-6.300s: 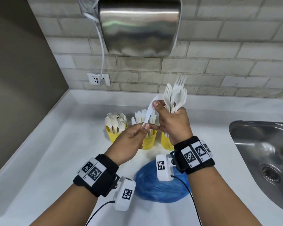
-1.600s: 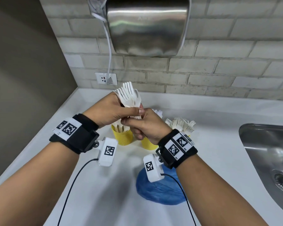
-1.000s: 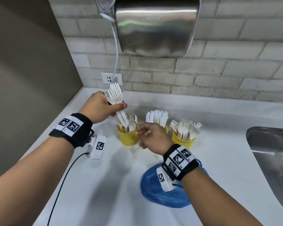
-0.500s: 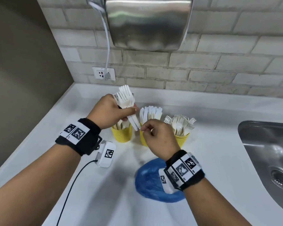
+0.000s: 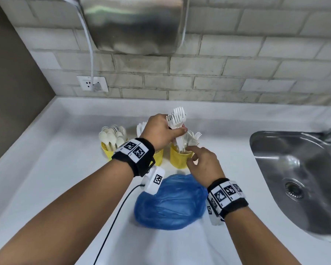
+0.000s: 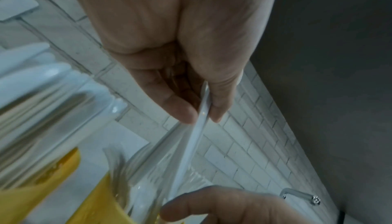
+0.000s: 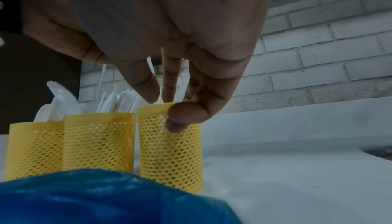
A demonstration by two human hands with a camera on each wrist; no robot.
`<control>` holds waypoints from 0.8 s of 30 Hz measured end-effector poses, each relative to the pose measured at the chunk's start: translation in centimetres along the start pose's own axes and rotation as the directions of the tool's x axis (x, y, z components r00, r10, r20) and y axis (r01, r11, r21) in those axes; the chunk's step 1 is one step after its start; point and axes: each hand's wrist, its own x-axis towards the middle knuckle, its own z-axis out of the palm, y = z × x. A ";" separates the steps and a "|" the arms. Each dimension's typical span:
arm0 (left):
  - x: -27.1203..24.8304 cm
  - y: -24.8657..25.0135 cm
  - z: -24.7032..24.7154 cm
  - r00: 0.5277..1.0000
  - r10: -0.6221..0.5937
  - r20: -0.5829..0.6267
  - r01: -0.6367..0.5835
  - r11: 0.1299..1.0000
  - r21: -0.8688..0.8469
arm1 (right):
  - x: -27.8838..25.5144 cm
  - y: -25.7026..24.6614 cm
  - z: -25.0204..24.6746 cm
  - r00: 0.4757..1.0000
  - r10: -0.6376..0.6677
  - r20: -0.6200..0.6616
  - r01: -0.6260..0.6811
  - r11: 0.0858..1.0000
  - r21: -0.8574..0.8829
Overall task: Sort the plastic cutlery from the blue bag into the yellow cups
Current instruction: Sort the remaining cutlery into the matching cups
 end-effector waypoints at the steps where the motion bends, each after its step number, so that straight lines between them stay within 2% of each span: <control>1: 0.3 -0.3 0.5 1.000 -0.013 -0.008 0.013 1.000 0.004 | 0.2 0.1 0.1 1.000 -0.008 0.015 0.009 1.000 -0.013; 6: 1.1 -1.5 2.9 0.999 -0.046 -0.006 0.046 0.995 0.093 | 0.9 0.6 0.0 0.998 -0.038 0.050 0.040 0.998 -0.047; 12: 1.0 -2.7 4.8 0.993 -0.101 -0.059 0.112 0.965 0.237 | 1.7 1.1 -0.6 0.991 -0.061 0.118 0.067 0.996 -0.052; 18: 0.1 -3.8 6.0 0.985 -0.083 -0.153 0.120 0.960 0.252 | 2.3 1.6 -0.6 0.990 -0.073 0.121 0.077 0.997 -0.030; 24: -0.2 -3.9 7.1 0.981 0.001 -0.196 0.059 0.952 0.299 | 2.7 1.9 -0.6 0.987 -0.085 0.140 0.086 0.996 -0.005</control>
